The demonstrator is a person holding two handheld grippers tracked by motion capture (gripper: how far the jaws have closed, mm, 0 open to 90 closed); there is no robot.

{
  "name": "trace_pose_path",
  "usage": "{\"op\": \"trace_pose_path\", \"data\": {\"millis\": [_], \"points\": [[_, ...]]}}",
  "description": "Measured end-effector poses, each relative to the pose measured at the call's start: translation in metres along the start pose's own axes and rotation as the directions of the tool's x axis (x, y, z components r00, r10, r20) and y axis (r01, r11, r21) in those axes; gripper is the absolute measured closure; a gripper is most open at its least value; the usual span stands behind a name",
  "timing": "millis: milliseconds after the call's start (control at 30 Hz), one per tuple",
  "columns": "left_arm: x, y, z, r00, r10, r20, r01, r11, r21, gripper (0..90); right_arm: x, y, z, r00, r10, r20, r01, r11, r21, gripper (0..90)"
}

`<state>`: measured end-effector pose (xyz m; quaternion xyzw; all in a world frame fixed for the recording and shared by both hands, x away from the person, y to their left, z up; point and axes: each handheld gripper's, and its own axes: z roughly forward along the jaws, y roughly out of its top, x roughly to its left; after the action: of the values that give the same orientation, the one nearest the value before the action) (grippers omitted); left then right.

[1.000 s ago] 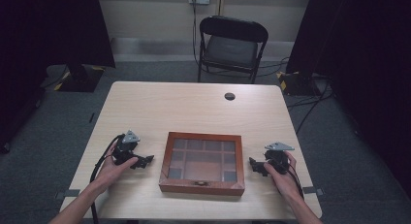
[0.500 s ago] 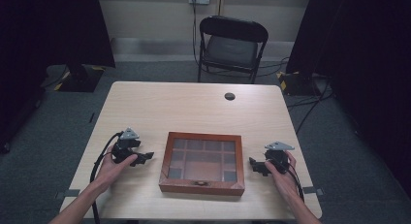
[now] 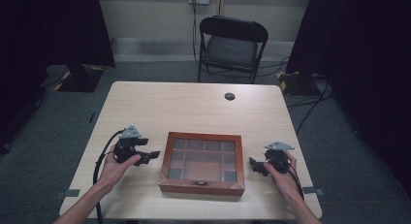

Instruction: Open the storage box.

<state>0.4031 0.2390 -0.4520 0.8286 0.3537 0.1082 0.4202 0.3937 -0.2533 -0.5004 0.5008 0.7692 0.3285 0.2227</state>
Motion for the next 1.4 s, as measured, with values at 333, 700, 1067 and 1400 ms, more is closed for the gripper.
{"op": "trace_pose_path", "data": {"millis": [333, 700, 1067, 1400], "points": [[-0.016, 0.013, -0.004, 0.997, -0.016, 0.076, 0.015, 0.9997, 0.021, 27.5, 0.0, 0.0, 0.0, 1.0, 0.0, 0.0, 0.0, 1.0, 0.0, 9.8], [-0.046, 0.03, 0.0, 0.9834, 0.048, 0.175, -0.049, 0.9988, 0.003, 28.2, 0.0, 0.0, 0.0, 1.0, 0.0, 0.0, 0.0, 1.0, 0.0, 9.8], [-0.071, 0.041, 0.004, 0.9577, 0.09, 0.273, -0.089, 0.9959, -0.016, 26.6, 0.0, 0.0, 0.0, 1.0, 0.0, -0.001, 0.0, 1.0, 0.0, 9.8], [-0.09, 0.052, 0.014, 0.94, 0.134, 0.314, -0.138, 0.9904, -0.009, 30.8, 0.0, 0.0, 0.0, 1.0, 0.0, -0.001, 0.0, 1.0, 0.0, 9.8]]}}
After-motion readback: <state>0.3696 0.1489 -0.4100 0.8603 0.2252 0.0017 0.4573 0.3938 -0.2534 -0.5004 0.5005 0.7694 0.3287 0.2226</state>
